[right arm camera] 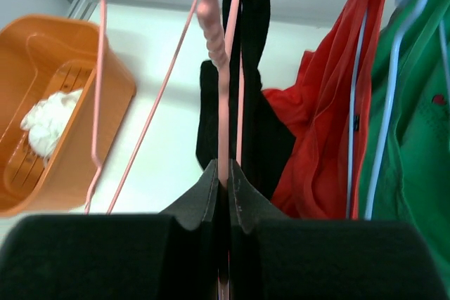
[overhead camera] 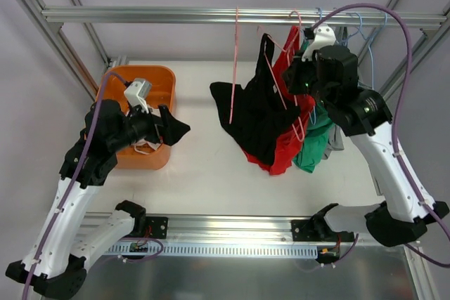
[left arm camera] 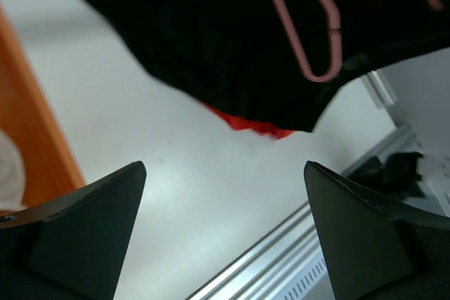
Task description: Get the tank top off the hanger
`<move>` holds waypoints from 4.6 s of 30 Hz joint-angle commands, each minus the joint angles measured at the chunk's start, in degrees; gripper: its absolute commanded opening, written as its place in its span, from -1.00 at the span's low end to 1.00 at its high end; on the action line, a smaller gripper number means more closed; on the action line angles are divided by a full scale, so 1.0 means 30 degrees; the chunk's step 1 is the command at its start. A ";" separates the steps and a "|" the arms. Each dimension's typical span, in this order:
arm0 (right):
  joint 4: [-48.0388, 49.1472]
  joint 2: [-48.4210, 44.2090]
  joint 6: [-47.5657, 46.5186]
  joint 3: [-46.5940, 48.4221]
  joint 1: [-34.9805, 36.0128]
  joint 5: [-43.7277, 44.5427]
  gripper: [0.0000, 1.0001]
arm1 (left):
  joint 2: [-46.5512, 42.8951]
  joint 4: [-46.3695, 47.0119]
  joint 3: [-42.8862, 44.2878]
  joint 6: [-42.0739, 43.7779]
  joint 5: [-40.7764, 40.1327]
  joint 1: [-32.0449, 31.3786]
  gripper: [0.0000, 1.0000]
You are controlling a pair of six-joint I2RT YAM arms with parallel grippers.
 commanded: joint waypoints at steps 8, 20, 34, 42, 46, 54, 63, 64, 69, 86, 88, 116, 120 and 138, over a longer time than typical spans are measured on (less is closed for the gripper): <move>-0.1736 -0.7012 0.0090 -0.3680 -0.0061 -0.3648 -0.99 | 0.5008 0.4330 0.6907 0.0974 0.1188 -0.6110 0.94; -0.5112 -1.0769 0.0323 -0.2863 -0.0061 -0.6959 -0.99 | 1.3043 0.4682 1.4409 0.3909 -0.2531 -1.1506 0.39; -0.5494 -1.1033 0.0265 -0.2334 -0.0061 -0.8134 -0.99 | 1.4747 0.5005 1.5261 0.4232 -0.5112 -1.1625 -0.71; -0.5582 -1.1208 -0.0262 -0.2568 -0.0061 -0.7605 -0.99 | 1.2579 0.5005 1.3738 0.4290 -0.5730 -1.1625 -0.66; -0.5583 -1.1471 -0.0672 -0.2569 -0.0061 -0.9065 -1.00 | 1.1672 0.4976 1.3416 0.4291 -0.6809 -1.1625 -1.00; -0.6725 -1.3785 -0.3074 -0.3155 -0.0061 -1.1500 -0.99 | 0.9561 0.4975 1.1805 0.2827 -1.1882 -1.1625 -1.00; -0.3221 -1.6506 -0.3019 -0.4143 -0.0032 -1.2173 -0.99 | 0.7334 0.4916 0.9872 0.1712 -0.3844 -1.1625 -1.00; -0.0280 -1.6744 -0.2350 -0.4992 -0.0003 -1.2901 -0.99 | 0.6956 0.4917 0.9638 0.1712 -0.1969 -1.1625 -1.00; 1.2269 -1.7012 0.1194 -1.1899 -0.0003 -1.5572 -0.99 | 0.5143 0.4917 0.6857 0.0923 0.5811 -1.1625 -1.00; 1.8734 -1.3287 0.1088 -1.2870 0.0378 -0.7814 -0.99 | 0.1178 -0.0884 -0.1378 -0.0014 -0.7924 -1.1625 -1.00; 1.1283 -1.3377 0.0706 -1.1015 0.0378 -0.7025 -0.99 | 0.1824 -0.0942 -0.1671 -0.0482 -0.8741 -1.1625 -1.00; -0.2037 0.1823 -0.0965 0.5507 0.1052 0.1063 -0.99 | -0.0315 -0.5016 -0.0852 -0.0044 -1.3406 -1.1595 0.97; -0.2009 0.4224 -0.1259 0.6746 0.1052 0.2119 -0.99 | -0.0079 -0.4927 -0.1233 -0.0163 -1.3083 -1.1624 0.97; -0.0163 0.4585 0.0059 0.3702 0.1550 0.1448 -0.08 | 0.1061 -0.0977 -0.0793 -0.2035 -1.0417 -1.1625 0.97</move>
